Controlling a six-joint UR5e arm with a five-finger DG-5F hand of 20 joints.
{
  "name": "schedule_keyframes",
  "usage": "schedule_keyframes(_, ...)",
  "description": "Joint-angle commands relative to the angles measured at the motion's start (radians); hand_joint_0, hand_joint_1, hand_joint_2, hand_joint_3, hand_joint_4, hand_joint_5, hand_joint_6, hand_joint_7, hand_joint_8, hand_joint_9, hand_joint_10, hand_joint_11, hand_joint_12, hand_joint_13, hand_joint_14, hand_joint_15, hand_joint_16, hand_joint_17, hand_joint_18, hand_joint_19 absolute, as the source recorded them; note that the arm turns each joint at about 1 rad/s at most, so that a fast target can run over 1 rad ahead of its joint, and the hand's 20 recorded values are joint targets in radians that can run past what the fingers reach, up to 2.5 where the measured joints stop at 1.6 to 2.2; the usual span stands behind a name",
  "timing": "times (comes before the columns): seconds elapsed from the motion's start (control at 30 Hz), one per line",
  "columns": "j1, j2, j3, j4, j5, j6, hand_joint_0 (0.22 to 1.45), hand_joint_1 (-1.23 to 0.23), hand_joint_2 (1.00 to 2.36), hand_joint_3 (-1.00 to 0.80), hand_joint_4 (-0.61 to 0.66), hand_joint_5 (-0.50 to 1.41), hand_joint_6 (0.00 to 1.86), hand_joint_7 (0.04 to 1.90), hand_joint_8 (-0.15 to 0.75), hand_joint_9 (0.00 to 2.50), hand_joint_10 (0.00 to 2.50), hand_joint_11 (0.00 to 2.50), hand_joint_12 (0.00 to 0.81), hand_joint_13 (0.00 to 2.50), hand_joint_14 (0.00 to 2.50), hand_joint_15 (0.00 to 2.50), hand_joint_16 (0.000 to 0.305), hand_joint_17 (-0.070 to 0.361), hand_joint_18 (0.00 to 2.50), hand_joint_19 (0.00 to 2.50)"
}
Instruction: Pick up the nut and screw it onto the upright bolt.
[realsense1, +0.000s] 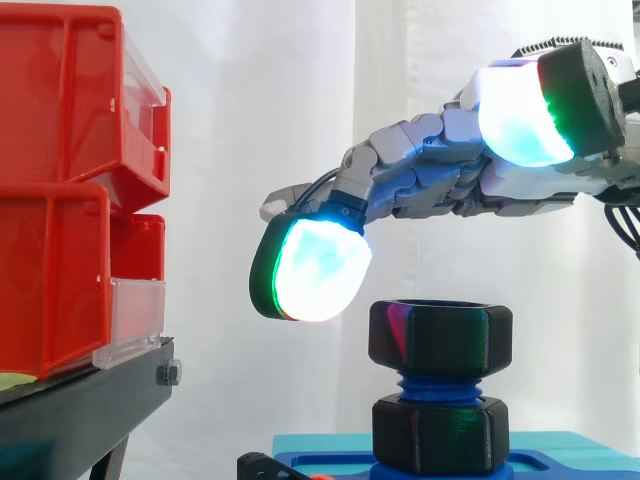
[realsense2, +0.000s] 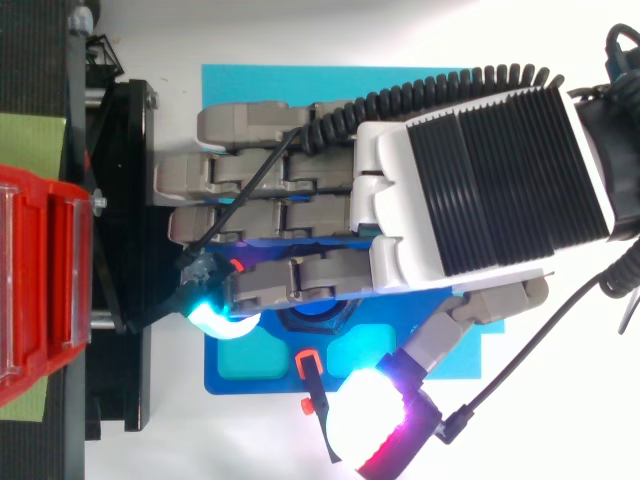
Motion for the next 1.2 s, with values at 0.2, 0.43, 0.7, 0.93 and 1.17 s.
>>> schedule_keyframes(0.2, -0.007, 0.000, -0.001, 0.000, -0.008, 0.000, 0.47, -0.05, 1.00, -0.50, 0.20, -0.17, 0.50, 0.77, 0.244, 0.32, 0.00, 0.00, 0.337, 0.00, 0.00, 0.00, 0.047, 0.105, 0.00, 0.00)
schedule_keyframes(0.43, -0.013, 0.000, -0.012, 0.009, -0.020, 0.014, 0.48, -0.07, 1.00, -0.50, 0.24, -0.15, 0.50, 0.89, 0.258, 0.37, 0.00, 0.00, 0.331, 0.00, 0.00, 0.00, 0.043, 0.098, 0.00, 0.00)
schedule_keyframes(0.7, -0.017, 0.000, -0.064, 0.104, -0.025, 0.034, 0.49, -0.11, 1.00, -0.50, 0.27, -0.12, 0.50, 0.99, 0.273, 0.47, 0.00, 0.00, 0.322, 0.09, 0.00, 0.00, 0.040, 0.090, 0.00, 0.00)
schedule_keyframes(0.93, -0.026, 0.000, -0.064, 0.132, -0.037, 0.035, 0.49, -0.13, 1.00, -0.50, 0.27, -0.11, 0.50, 1.07, 0.282, 0.51, 0.00, 0.00, 0.314, 0.15, 0.00, 0.00, 0.038, 0.084, 0.00, 0.00)
schedule_keyframes(1.17, -0.036, 0.000, -0.059, 0.164, -0.060, 0.034, 0.50, -0.15, 1.00, -0.50, 0.24, -0.09, 0.50, 1.20, 0.289, 0.55, 0.00, 0.00, 0.303, 0.20, 0.00, 0.00, 0.035, 0.078, 0.00, 0.00)
